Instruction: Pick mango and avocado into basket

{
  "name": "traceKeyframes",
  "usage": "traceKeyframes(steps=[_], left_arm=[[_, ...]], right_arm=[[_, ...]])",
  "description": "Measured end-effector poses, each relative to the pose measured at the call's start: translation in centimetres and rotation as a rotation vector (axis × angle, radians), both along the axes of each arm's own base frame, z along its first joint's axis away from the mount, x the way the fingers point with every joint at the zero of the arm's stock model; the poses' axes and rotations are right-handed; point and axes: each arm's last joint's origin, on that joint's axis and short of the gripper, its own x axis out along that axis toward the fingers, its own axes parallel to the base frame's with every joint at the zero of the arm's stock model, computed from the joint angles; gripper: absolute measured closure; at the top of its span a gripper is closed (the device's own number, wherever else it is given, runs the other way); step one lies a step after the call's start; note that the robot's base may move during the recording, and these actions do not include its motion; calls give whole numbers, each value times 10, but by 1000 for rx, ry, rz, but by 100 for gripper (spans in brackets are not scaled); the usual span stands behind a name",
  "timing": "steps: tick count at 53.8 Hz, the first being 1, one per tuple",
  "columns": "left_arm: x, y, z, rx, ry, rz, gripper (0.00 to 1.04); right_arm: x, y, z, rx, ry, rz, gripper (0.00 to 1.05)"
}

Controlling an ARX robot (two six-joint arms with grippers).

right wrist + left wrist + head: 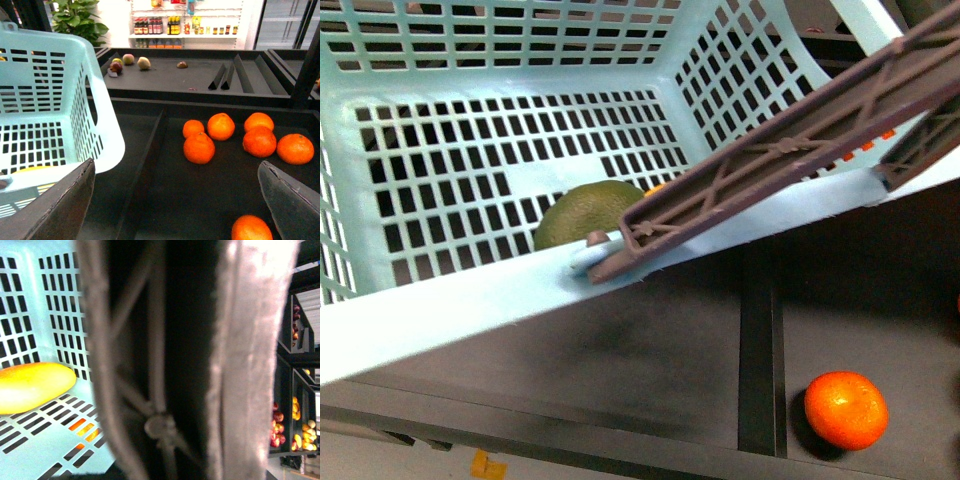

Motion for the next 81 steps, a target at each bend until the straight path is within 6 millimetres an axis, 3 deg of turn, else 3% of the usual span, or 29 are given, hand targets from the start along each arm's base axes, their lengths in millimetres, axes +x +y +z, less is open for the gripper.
traceKeyframes(steps=[6, 9, 13, 29, 41, 52, 58, 71, 81], left_arm=[[9, -4, -2, -113, -4, 413, 91], [17, -4, -5, -169, 16, 513, 91], [42, 2, -15, -248, 57, 628, 91], [122, 35, -71, -295, 130, 788, 91], [162, 55, -103, -352, 131, 847, 91], [173, 58, -138, -335, 178, 855, 91], [166, 57, -164, -327, 222, 854, 91], [146, 58, -175, -347, 233, 846, 91], [130, 62, -175, -376, 254, 867, 62]], right_arm=[[0, 0, 0, 0, 0, 0, 9], [0, 0, 0, 0, 0, -2, 9], [0, 0, 0, 0, 0, -4, 9], [0, 0, 0, 0, 0, -3, 9], [0, 0, 0, 0, -1, -3, 9], [0, 0, 0, 0, 0, -3, 9], [0, 0, 0, 0, 0, -4, 9], [0, 0, 0, 0, 0, -3, 9], [0, 0, 0, 0, 0, -3, 9]])
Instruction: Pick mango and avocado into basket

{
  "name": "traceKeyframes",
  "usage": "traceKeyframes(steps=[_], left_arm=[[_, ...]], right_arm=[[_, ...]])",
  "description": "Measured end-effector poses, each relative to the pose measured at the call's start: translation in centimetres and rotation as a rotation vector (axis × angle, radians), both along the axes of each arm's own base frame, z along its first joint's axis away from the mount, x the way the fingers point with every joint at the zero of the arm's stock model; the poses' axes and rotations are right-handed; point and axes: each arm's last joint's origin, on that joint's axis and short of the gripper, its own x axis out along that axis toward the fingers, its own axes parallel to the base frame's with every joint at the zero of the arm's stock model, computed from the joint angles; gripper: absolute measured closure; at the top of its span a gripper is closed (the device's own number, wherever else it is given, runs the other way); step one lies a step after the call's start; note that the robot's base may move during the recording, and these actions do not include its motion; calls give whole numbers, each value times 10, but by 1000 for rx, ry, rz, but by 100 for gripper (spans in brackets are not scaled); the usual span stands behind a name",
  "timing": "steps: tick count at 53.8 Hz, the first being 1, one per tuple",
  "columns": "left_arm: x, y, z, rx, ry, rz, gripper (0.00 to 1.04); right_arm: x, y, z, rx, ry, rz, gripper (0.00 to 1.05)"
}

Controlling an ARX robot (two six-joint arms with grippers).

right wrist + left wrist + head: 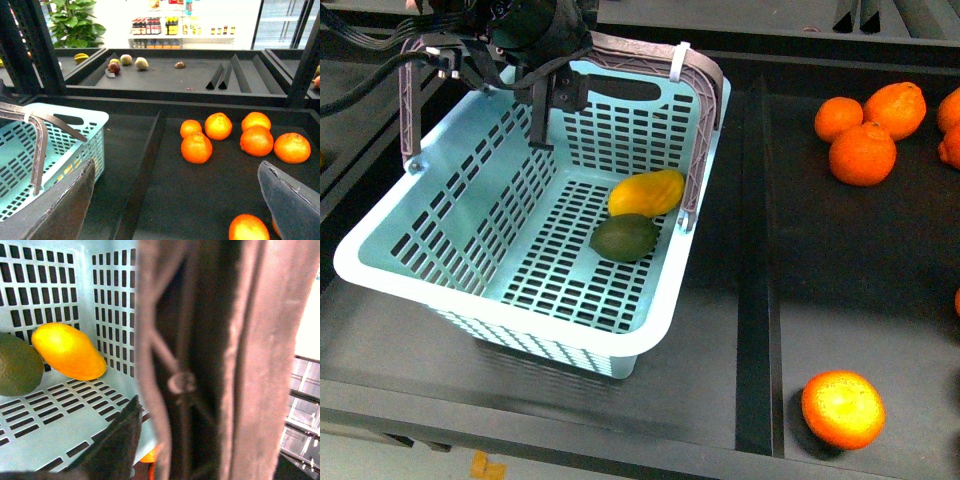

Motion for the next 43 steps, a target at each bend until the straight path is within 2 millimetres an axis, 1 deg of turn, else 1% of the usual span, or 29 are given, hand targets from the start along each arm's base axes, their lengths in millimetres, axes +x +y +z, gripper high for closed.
traceKeyframes(steps=[4, 7, 15, 16, 17, 18, 21, 22, 24, 26, 27, 28, 30, 33, 34, 37, 39, 41, 43], left_arm=[[-7, 2, 6, -6, -12, 17, 49], [-15, 4, 18, -18, -34, 33, 35], [-39, 10, 42, -15, -73, 80, 9], [-42, 11, 44, -11, -74, 85, 7], [-47, 12, 47, -4, -74, 93, 7], [-91, 26, 74, 65, -40, 129, 9], [-92, 27, 78, 60, -53, 128, 9], [-92, 27, 77, 78, -67, 123, 10], [-93, 30, 74, 177, -195, 80, 16], [-97, 36, 67, 267, -318, 20, 24], [-102, 41, 62, 337, -372, -16, 27], [-106, 47, 59, 445, -421, -61, 31], [-117, 59, 54, 591, -501, -106, 38], [-134, 76, 56, 843, -595, -161, 49], [-139, 81, 58, 938, -618, -182, 52], [-153, 95, 61, 1126, -647, -217, 63], [-161, 103, 60, 1200, -645, -234, 70], [-173, 113, 54, 1288, -627, -271, 81], [-184, 121, 48, 1331, -616, -303, 91]], right_arm=[[0, 0, 0, 0, 0, 0, 9], [0, 0, 0, 0, 0, 0, 9], [0, 0, 0, 0, 0, 0, 9], [0, 0, 0, 0, 0, 0, 9], [0, 0, 0, 0, 0, 0, 9], [0, 0, 0, 0, 0, 0, 9], [0, 0, 0, 0, 0, 0, 9], [0, 0, 0, 0, 0, 0, 9], [0, 0, 0, 0, 0, 0, 9], [0, 0, 0, 0, 0, 0, 9], [0, 0, 0, 0, 0, 0, 9], [0, 0, 0, 0, 0, 0, 9], [0, 0, 0, 0, 1, -1, 9], [0, 0, 0, 0, 0, -1, 9], [0, 0, 0, 0, 0, -1, 9], [0, 0, 0, 0, 0, 0, 9], [0, 0, 0, 0, 0, 0, 9], [0, 0, 0, 0, 0, 0, 9], [0, 0, 0, 0, 0, 0, 9]])
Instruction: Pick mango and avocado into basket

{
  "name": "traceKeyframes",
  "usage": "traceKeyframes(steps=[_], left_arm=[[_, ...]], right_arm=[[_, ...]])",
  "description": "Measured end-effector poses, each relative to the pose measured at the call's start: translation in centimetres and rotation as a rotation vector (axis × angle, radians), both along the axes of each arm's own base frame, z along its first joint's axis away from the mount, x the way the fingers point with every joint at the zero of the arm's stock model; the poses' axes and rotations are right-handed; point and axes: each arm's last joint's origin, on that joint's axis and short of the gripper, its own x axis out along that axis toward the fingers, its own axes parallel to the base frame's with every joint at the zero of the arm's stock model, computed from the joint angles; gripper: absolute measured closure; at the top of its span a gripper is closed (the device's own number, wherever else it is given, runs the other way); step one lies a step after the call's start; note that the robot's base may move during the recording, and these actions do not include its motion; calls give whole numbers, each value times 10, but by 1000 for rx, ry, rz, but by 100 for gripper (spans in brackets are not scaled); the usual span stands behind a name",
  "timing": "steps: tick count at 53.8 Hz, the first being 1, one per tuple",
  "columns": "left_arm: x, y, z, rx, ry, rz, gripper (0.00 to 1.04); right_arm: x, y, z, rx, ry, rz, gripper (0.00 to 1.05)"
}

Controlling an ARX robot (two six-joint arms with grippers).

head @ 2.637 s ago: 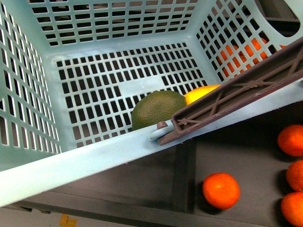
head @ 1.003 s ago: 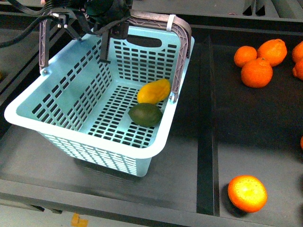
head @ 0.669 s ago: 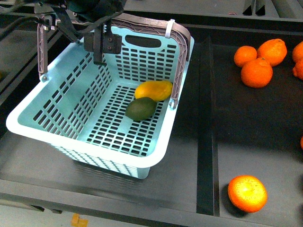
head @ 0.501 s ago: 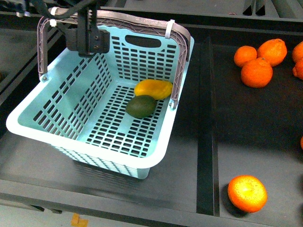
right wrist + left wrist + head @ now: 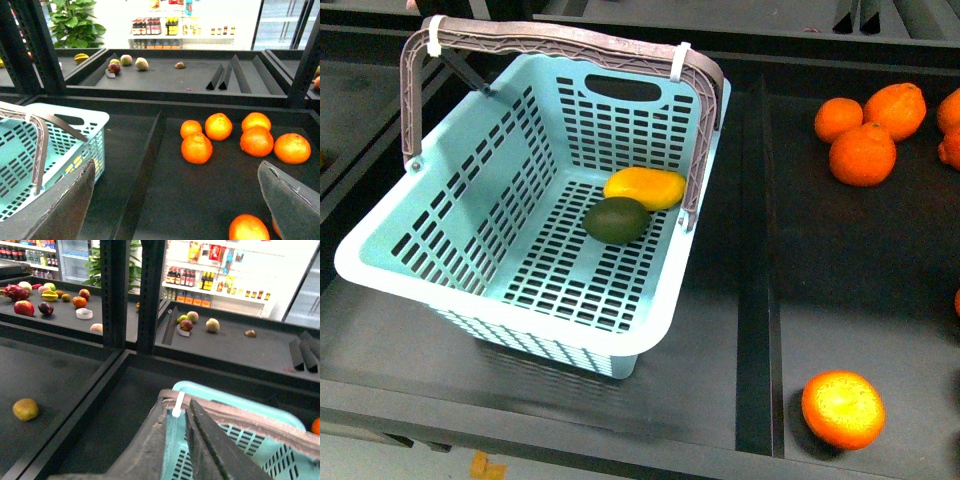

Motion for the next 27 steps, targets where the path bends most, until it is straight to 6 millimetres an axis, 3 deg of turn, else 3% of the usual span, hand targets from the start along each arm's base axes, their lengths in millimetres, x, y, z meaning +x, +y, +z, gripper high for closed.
traceKeyframes(steps=[2, 3, 27], left_arm=[[-10, 7, -3, 26, 3, -2, 102], [-14, 10, -4, 32, 1, -6, 103], [-70, 41, -25, 59, 10, 5, 103]], right_arm=[[0, 0, 0, 0, 0, 0, 9], [0, 0, 0, 0, 0, 0, 9], [0, 0, 0, 0, 0, 0, 9]])
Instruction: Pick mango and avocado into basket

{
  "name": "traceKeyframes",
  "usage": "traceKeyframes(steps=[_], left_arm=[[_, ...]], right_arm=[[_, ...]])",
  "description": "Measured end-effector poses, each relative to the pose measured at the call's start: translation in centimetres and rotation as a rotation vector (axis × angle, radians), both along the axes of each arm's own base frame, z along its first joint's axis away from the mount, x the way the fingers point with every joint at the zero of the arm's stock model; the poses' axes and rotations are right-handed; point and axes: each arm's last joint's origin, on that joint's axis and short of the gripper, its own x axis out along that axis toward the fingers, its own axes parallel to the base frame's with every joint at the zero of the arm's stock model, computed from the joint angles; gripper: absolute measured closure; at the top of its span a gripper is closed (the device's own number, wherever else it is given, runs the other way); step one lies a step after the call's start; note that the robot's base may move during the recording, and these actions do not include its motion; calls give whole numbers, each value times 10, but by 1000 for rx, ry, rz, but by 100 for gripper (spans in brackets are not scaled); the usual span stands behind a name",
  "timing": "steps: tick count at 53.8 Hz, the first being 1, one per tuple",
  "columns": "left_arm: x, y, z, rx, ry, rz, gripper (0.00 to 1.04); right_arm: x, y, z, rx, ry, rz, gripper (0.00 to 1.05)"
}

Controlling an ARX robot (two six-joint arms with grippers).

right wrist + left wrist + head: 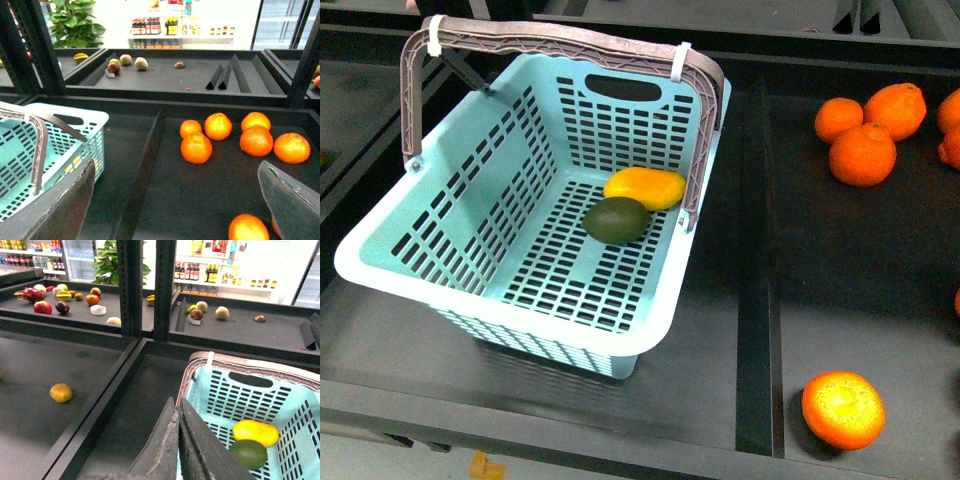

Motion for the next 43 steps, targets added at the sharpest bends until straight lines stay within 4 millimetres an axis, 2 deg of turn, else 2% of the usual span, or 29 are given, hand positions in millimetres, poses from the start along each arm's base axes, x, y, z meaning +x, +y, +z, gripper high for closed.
traceKeyframes(steps=[10, 43], left_arm=[[-14, 13, 3, 1, -10, 5, 103], [-47, 13, 9, 2, -32, -2, 103]], right_arm=[[0, 0, 0, 0, 0, 0, 9], [0, 0, 0, 0, -1, 0, 9]])
